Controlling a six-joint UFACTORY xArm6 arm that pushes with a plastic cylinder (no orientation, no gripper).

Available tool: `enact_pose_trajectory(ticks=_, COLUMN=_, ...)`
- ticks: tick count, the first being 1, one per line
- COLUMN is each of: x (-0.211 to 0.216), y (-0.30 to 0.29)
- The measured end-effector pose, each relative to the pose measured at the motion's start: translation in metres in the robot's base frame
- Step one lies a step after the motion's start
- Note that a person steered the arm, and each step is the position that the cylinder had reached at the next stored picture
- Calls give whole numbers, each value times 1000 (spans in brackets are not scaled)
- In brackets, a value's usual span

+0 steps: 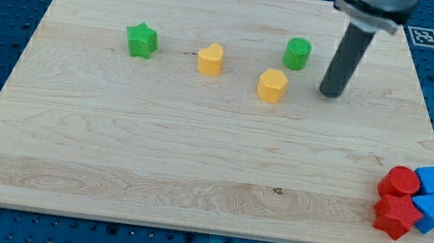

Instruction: Nudge the green star down a bit

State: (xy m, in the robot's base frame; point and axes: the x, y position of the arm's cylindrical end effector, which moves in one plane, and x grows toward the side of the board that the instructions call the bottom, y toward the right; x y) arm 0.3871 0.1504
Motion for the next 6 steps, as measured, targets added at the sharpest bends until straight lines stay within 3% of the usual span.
enact_pose_trajectory(ticks=3, x=-64, y=-176)
enact_pose_trajectory(ticks=4, x=-59, y=-233)
enact_pose_trajectory(ticks=6, x=-56, y=-294)
